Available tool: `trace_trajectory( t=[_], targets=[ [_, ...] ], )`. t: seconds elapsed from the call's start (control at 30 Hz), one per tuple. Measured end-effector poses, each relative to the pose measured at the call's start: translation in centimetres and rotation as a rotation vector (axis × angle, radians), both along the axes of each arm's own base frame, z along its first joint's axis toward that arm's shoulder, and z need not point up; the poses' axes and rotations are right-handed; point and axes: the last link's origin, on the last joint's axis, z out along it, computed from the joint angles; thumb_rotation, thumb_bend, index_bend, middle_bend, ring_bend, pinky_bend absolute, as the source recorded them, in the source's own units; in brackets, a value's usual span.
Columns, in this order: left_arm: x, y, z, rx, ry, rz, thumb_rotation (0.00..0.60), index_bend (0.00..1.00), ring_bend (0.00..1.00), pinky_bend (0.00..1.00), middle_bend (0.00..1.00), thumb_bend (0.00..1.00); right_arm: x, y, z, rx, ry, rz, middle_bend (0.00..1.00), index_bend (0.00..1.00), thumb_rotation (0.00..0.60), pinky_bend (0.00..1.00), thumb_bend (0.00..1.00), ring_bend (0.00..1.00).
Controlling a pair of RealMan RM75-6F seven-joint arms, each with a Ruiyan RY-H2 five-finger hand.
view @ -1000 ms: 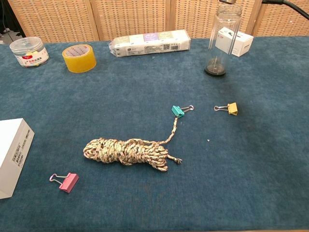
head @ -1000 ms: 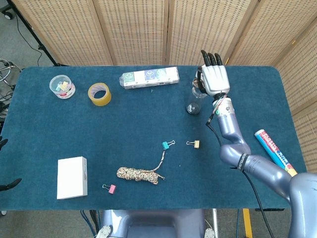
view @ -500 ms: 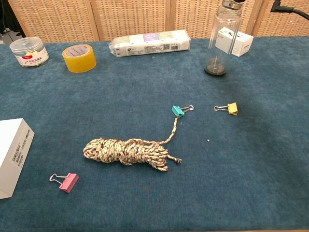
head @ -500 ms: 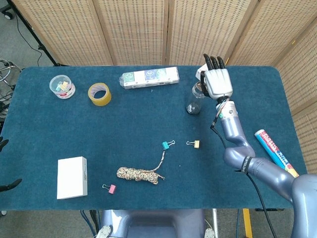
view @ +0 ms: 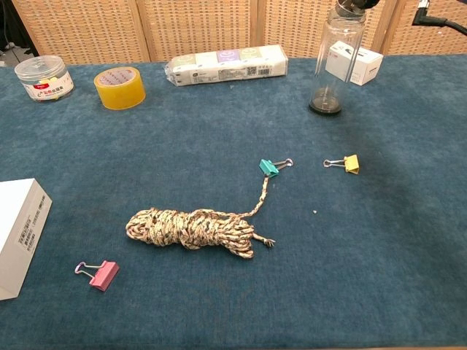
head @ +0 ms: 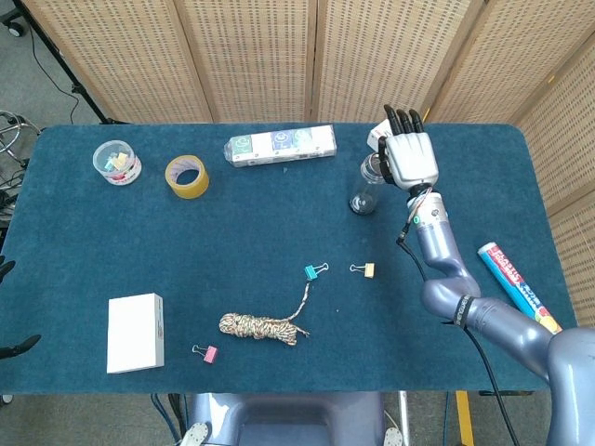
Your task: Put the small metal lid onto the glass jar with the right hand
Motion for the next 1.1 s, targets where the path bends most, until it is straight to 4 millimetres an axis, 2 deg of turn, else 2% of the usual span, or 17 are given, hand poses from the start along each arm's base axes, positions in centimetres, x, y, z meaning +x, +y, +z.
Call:
trace_trajectory(
  t=[0.3,0.7,0.93,1.1],
  targets=[
    [0.0,-0.1,0.1,0.0,-0.003,-0.003,0.6,0.0,0.0,0.0,0.0,0.0,0.0,0.2,0.2,0.004,0.0,0.006,0.0,0.47,0.6,0.0,0.6,0.0],
    [0.1,-0.1,0.1,-0.001,-0.004,-0.006,0.6,0.0,0.0,0.0,0.0,0.0,0.4,0.5,0.5,0.001,0.007,0.022,0.0,0.47,0.6,0.0,0.6,0.0],
    [0.1,-0.1,0.1,-0.008,-0.005,-0.008,0.6,0.0,0.0,0.0,0.0,0.0,0.8,1.4,1.7,-0.009,-0.004,0.056,0.0,0.42,0.6,0.0,0.6,0.0],
    [0.0,-0.2,0.1,-0.013,-0.01,-0.009,0.6,0.0,0.0,0.0,0.0,0.0,-0.4,2.9,3.4,-0.025,-0.015,0.071,0.0,0.32,0.6,0.0,0.6,0.0]
  ],
)
